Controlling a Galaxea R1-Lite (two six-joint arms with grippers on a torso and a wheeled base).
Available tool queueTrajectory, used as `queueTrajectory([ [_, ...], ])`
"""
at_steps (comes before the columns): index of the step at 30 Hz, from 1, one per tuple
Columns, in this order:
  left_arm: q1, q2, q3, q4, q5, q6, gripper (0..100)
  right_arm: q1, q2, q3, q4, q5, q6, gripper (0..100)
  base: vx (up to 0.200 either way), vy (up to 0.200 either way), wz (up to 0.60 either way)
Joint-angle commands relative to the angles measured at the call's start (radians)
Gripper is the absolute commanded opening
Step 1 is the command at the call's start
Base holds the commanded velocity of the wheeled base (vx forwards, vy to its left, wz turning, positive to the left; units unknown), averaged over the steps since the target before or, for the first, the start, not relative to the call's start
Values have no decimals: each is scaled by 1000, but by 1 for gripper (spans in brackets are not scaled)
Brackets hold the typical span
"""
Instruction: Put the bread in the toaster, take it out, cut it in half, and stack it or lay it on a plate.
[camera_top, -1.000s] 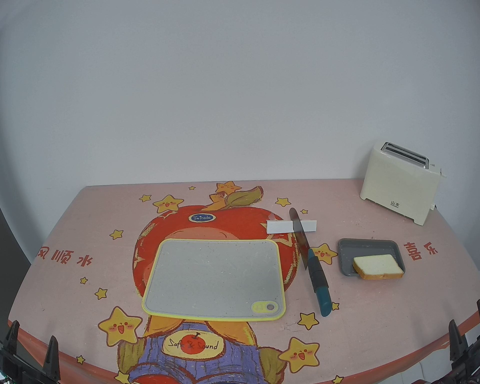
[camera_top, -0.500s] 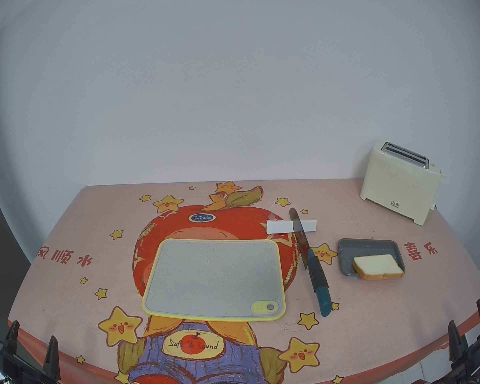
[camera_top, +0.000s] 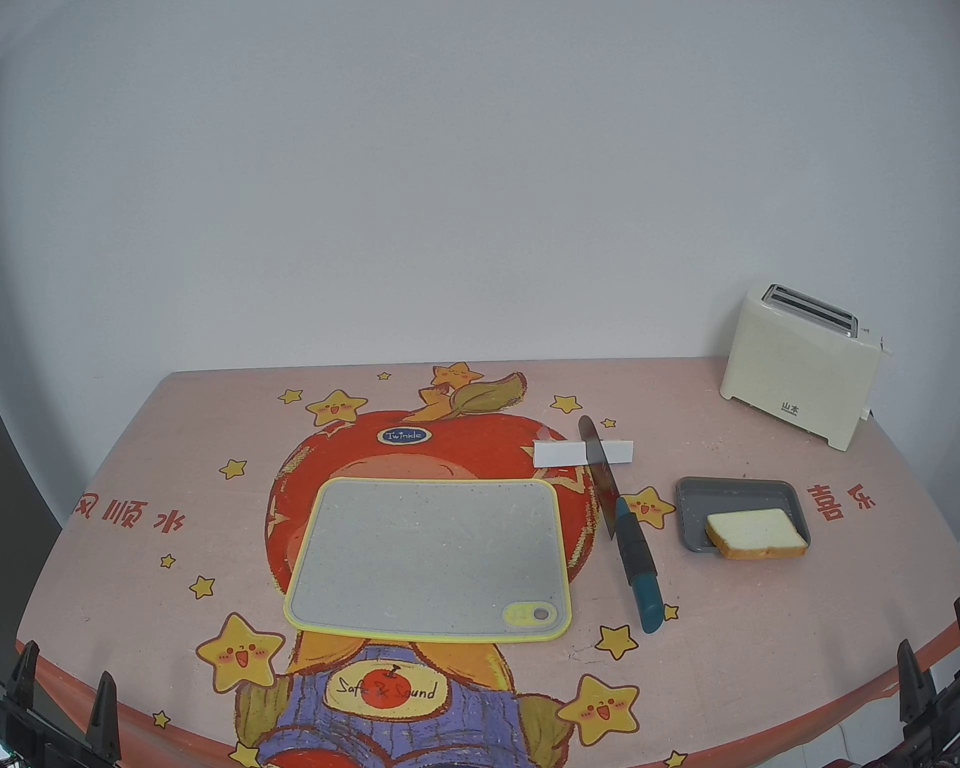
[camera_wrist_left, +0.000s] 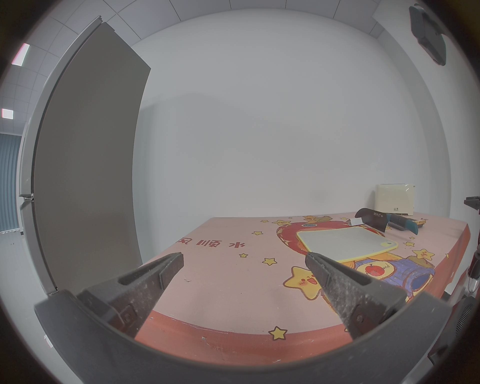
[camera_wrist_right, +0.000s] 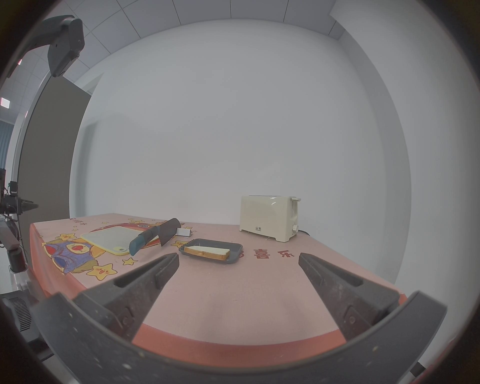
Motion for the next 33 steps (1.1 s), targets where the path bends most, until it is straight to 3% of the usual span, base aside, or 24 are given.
queueTrajectory([
  [1, 0, -9, 18, 0, -1, 1, 100, 0, -12, 18, -199, 2, -21, 100, 0, 0, 0],
  [33, 0, -9, 18, 0, -1, 0, 100, 6, -10, 2, -121, 4, -35, 100, 0, 0, 0],
])
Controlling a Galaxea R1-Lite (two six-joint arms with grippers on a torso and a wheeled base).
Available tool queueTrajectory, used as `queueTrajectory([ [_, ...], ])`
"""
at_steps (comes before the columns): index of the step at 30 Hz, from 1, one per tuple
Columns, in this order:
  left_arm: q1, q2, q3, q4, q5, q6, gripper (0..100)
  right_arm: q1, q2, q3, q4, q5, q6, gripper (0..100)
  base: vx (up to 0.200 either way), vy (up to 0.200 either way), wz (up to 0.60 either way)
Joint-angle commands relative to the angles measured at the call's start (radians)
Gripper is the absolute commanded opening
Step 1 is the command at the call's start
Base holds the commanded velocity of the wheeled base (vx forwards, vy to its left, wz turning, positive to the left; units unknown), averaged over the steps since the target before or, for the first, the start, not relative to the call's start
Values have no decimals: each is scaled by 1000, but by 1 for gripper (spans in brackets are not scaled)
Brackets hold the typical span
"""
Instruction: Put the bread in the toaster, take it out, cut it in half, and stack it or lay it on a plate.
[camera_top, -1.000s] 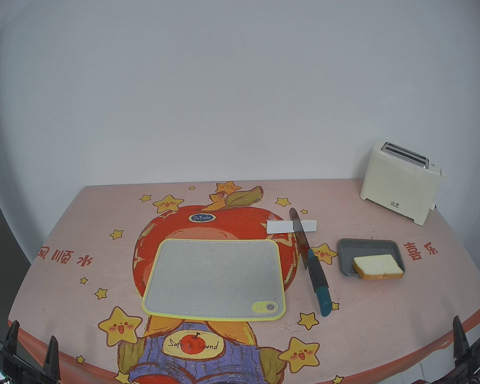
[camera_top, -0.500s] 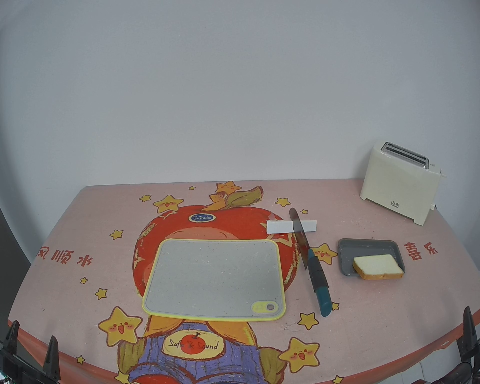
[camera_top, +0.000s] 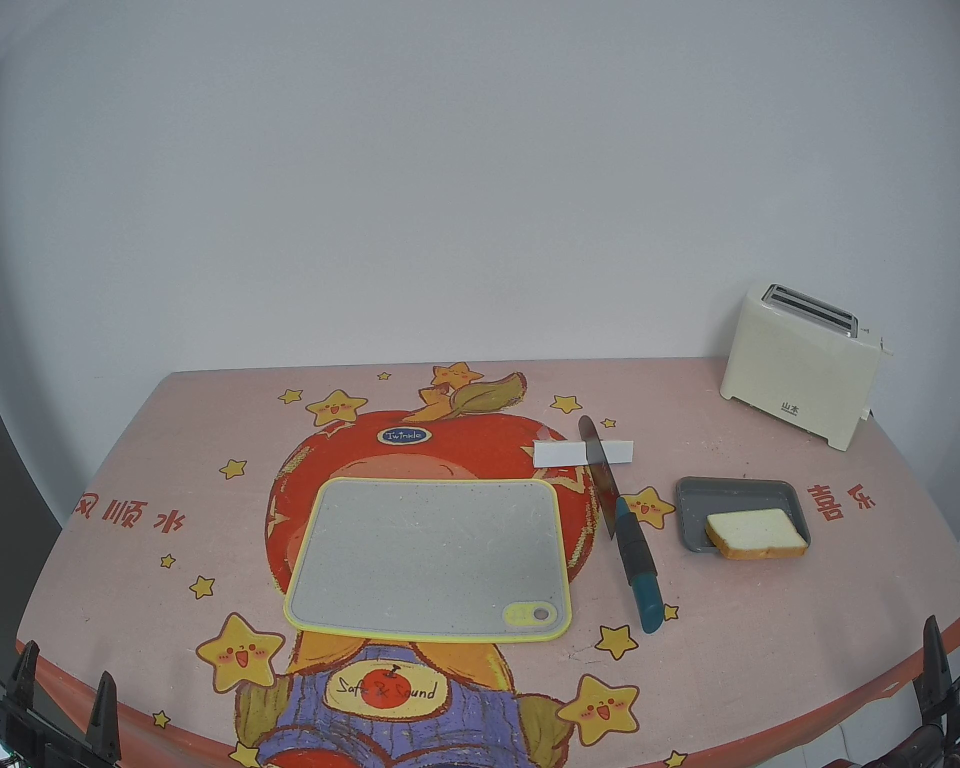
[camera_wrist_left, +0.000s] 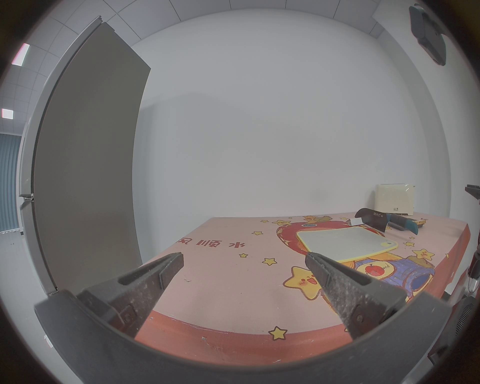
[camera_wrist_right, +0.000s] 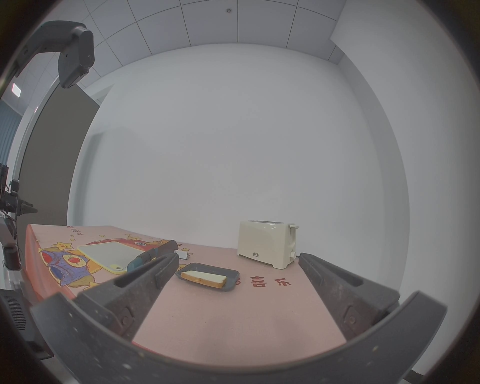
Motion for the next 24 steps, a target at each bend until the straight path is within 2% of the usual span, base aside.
queueTrajectory([
  [1, 0, -9, 18, 0, 0, 0, 100, 6, -10, -1, 1, 1, -1, 100, 0, 0, 0],
  [8, 0, -9, 18, 0, 0, 0, 100, 17, 64, -87, 4, -7, -1, 100, 0, 0, 0],
  [24, 0, -9, 18, 0, 0, 0, 100, 22, 228, -93, 4, -10, -1, 100, 0, 0, 0],
])
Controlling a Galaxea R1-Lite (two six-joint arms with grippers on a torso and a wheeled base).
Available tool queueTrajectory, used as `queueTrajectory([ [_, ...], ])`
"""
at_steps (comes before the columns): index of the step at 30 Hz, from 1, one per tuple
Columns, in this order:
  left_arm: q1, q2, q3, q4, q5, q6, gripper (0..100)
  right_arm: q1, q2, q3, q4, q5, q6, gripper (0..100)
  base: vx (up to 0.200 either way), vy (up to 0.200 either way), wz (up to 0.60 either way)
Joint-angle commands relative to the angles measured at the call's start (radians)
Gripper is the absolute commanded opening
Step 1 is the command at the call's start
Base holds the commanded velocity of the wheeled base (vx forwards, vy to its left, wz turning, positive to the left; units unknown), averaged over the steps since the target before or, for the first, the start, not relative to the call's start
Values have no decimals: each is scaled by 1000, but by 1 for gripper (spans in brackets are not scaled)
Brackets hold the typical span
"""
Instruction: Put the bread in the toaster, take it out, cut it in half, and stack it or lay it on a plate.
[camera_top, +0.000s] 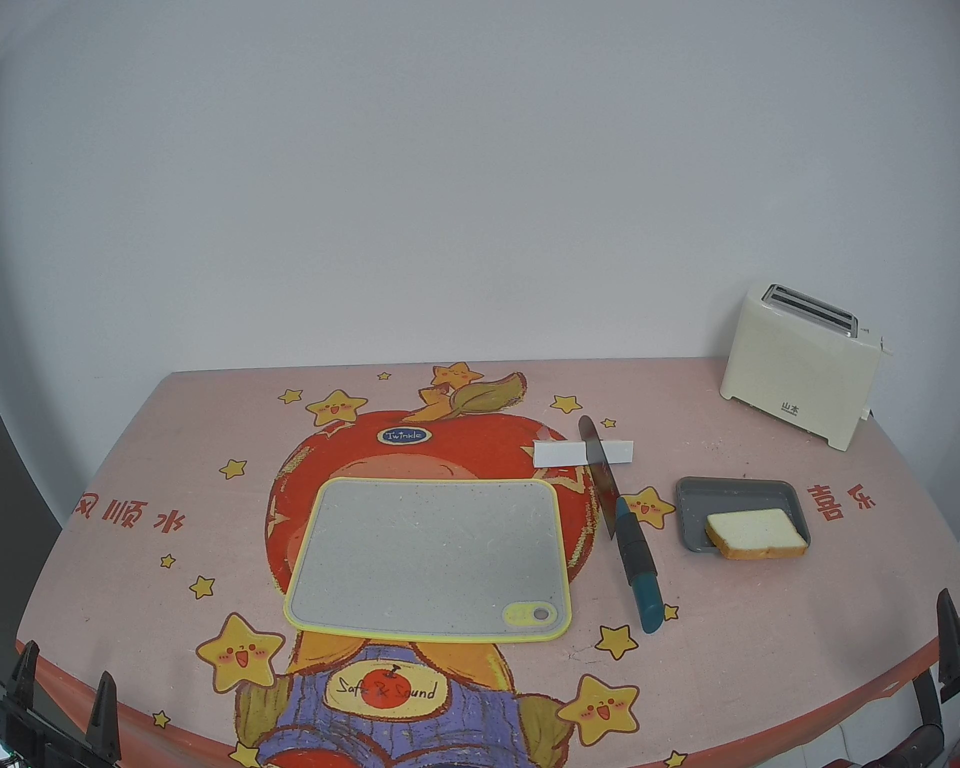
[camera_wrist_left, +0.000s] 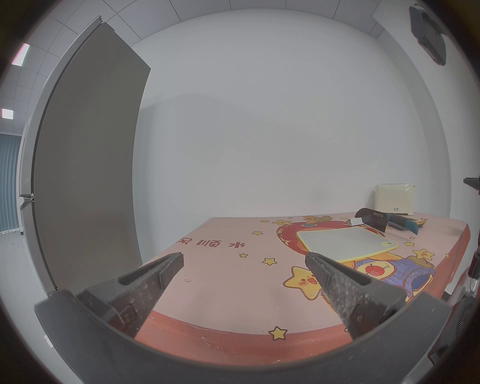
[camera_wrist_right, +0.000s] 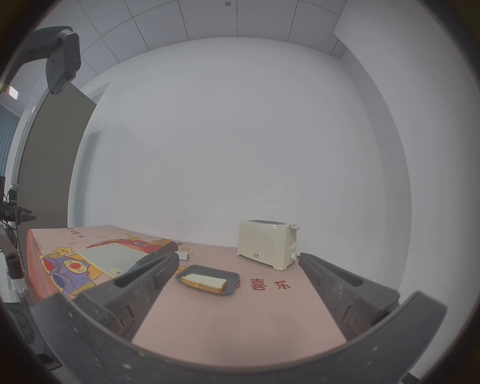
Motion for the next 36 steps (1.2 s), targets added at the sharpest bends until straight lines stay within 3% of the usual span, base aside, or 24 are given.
queueTrajectory([
  [1, 0, -9, 18, 0, -1, 0, 100, 5, 86, 0, 0, 3, 0, 100, 0, 0, 0],
  [22, 0, -9, 18, 0, -1, 0, 100, 23, 270, -12, -2, 12, 3, 100, 0, 0, 0],
  [36, 0, -9, 18, 0, -1, 0, 100, 34, 277, -20, 1, 14, -2, 100, 0, 0, 0],
])
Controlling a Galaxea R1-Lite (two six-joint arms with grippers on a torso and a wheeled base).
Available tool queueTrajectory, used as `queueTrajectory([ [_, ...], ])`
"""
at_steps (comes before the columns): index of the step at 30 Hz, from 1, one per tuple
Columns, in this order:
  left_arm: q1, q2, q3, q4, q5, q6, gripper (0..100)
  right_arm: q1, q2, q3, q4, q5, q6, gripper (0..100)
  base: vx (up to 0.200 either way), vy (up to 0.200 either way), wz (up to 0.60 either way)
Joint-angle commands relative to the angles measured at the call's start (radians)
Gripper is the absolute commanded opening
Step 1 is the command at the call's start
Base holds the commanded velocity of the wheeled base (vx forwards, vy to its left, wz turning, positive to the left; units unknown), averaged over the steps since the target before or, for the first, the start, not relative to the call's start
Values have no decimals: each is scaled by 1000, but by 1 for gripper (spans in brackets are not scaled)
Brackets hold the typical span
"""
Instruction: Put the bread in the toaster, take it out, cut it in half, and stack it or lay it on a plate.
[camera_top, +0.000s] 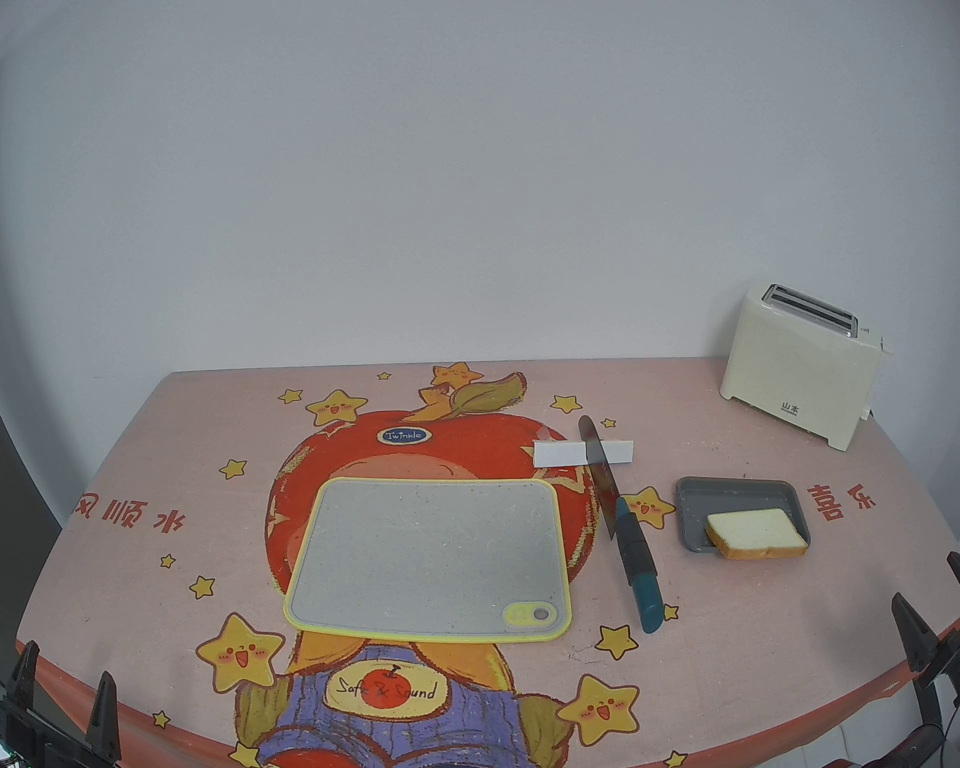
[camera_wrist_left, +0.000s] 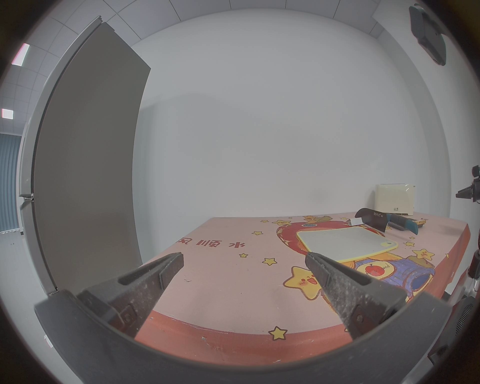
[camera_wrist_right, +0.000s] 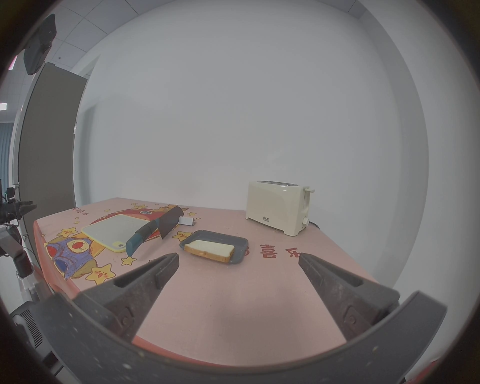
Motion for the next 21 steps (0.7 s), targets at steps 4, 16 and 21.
queueTrajectory([
  [4, 0, -9, 18, -1, -1, 0, 100, 32, 33, -8, 62, 51, 10, 100, 0, 0, 0],
  [16, 0, -9, 18, -1, -1, 0, 100, 94, 62, -32, 175, 246, 1, 100, 0, 0, 0],
  [21, 0, -9, 18, -1, -1, 0, 100, 139, 130, -28, 174, 261, 7, 100, 0, 0, 0],
])
